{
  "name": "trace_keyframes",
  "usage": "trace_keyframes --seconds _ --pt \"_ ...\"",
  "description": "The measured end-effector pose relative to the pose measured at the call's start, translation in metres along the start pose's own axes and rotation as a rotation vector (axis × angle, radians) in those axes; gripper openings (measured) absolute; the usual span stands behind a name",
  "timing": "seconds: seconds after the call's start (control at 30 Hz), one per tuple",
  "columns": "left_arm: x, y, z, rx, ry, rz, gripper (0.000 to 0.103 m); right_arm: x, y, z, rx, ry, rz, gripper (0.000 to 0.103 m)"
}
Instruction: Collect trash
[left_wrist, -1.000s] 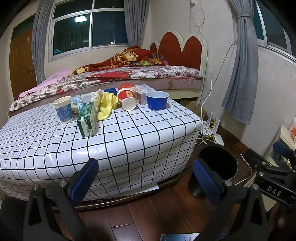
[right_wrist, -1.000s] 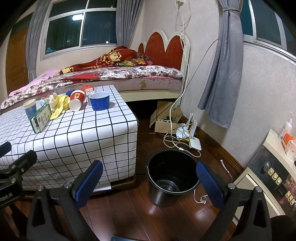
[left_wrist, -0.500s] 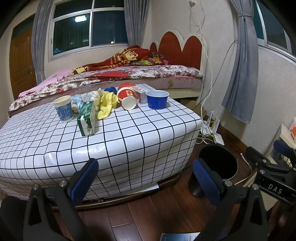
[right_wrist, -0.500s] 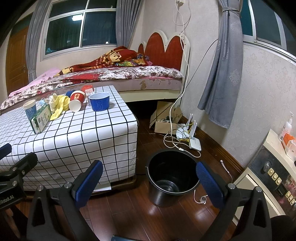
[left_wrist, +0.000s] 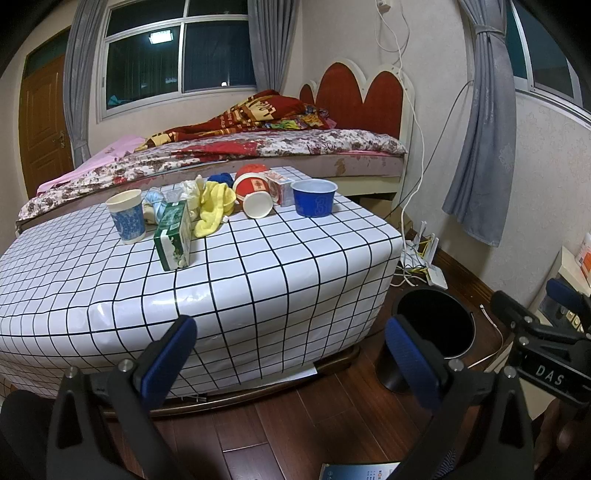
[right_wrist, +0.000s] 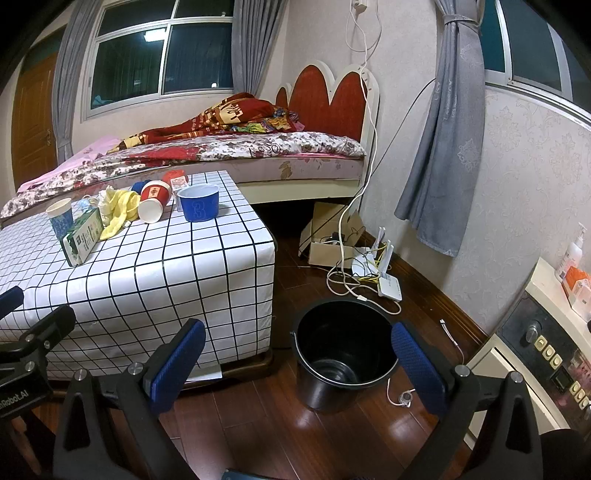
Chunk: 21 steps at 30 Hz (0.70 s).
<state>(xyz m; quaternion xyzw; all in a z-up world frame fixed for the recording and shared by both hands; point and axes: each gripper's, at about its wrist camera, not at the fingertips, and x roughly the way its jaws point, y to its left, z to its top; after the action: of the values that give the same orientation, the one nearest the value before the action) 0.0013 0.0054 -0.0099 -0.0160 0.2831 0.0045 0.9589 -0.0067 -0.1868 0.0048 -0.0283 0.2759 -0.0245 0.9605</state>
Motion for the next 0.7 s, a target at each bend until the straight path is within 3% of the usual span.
trace_keyframes --seconds 0.4,0.7 --pt "0.001 0.003 -0.003 -0.003 -0.001 0.009 0.103 0.000 0.000 0.000 -0.003 0.003 0.006 0.102" --pt "0.017 0.035 0.011 -0.031 0.002 0.085 0.103 0.023 0.022 0.021 -0.074 0.018 0.144 0.102"
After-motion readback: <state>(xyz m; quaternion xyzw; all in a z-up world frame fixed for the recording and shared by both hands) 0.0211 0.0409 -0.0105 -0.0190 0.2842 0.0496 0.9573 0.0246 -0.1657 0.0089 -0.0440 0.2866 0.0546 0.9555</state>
